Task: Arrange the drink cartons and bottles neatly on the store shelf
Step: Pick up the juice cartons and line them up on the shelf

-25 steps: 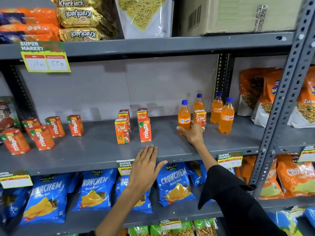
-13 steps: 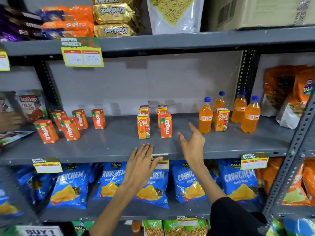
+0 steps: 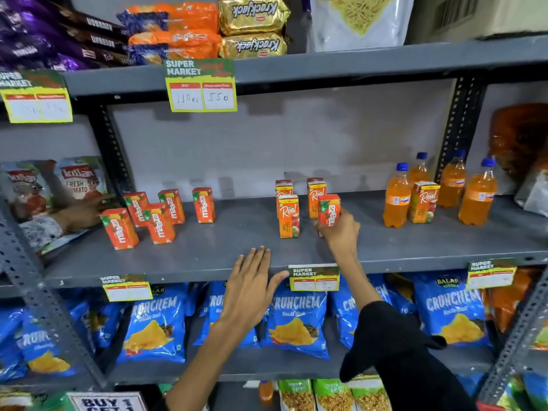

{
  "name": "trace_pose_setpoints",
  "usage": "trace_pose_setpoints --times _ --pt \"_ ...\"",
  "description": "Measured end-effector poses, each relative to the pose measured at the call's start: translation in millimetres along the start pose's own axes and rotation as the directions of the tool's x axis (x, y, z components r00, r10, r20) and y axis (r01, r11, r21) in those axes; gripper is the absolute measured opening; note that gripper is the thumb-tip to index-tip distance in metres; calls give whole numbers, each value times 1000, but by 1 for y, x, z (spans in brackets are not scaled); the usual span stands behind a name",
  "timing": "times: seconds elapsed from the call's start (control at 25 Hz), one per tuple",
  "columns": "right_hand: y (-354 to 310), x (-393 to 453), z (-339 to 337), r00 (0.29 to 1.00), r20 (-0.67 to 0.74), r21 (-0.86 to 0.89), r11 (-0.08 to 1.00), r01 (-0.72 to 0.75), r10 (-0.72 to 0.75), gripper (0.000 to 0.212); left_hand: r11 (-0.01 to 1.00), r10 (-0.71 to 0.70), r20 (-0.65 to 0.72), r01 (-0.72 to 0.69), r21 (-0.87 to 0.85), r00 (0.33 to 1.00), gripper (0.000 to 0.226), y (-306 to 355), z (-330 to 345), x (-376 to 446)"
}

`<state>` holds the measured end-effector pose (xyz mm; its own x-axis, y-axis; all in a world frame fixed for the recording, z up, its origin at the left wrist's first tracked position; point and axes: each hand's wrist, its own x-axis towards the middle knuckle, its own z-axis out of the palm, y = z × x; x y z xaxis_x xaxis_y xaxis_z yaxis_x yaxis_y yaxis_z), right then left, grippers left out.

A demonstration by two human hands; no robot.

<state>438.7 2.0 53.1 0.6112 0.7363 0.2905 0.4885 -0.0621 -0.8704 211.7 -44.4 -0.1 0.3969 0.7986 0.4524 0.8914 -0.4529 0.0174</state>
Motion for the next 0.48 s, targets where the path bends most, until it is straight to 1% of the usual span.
trace_pose_setpoints --times 0.12,0.28,0.36,0.48 --pt "0 -16 -9 1000 -7 2 1000 30 -30 45 1000 -3 3 3 -10 1000 94 -4 2 -1" --pt "-15 -56 -16 994 14 86 990 110 -112 40 999 -53 -20 53 2 998 87 -27 2 -8" --pt "-28 -75 -9 989 48 134 983 129 -137 36 997 -70 -25 70 18 997 84 -48 0 -15" --pt "-58 -99 22 979 99 123 978 167 -179 34 994 -107 -25 108 33 994 87 -81 -9 -25"
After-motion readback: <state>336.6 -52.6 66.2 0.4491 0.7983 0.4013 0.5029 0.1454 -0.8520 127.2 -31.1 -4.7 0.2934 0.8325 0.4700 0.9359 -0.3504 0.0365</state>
